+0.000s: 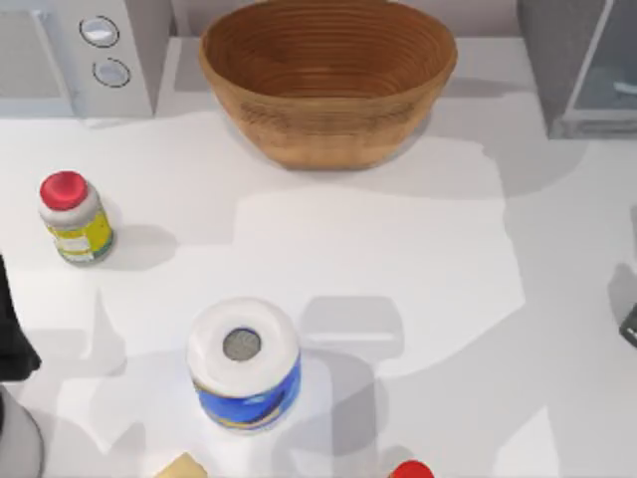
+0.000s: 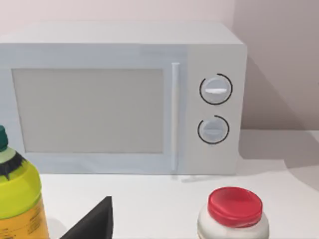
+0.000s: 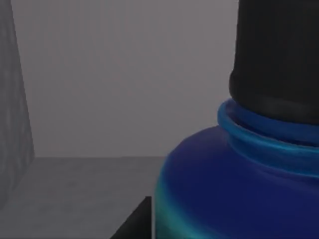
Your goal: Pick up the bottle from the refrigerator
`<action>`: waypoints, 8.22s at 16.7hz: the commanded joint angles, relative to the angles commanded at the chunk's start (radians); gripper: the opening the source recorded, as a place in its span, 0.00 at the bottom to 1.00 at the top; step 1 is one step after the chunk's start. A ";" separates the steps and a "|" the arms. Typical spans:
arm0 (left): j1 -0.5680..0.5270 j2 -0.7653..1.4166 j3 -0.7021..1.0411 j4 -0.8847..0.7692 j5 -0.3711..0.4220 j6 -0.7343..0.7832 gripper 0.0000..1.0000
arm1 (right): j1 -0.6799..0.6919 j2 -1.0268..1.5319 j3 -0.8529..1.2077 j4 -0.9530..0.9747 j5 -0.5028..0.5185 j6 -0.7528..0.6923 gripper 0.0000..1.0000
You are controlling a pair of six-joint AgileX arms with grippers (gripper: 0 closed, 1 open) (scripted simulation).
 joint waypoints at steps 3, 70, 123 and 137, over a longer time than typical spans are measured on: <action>0.000 0.000 0.000 0.000 0.000 0.000 1.00 | 0.000 -0.044 0.007 -0.052 0.000 0.001 0.00; 0.000 0.000 0.000 0.000 0.000 0.000 1.00 | 0.300 -1.938 -1.116 -0.666 0.312 -0.036 0.00; 0.000 0.000 0.000 0.000 0.000 0.000 1.00 | 0.867 -0.184 -0.698 0.501 0.848 0.003 0.00; 0.000 0.000 0.000 0.000 0.000 0.000 1.00 | 0.840 -0.153 -0.671 0.508 0.827 0.000 0.60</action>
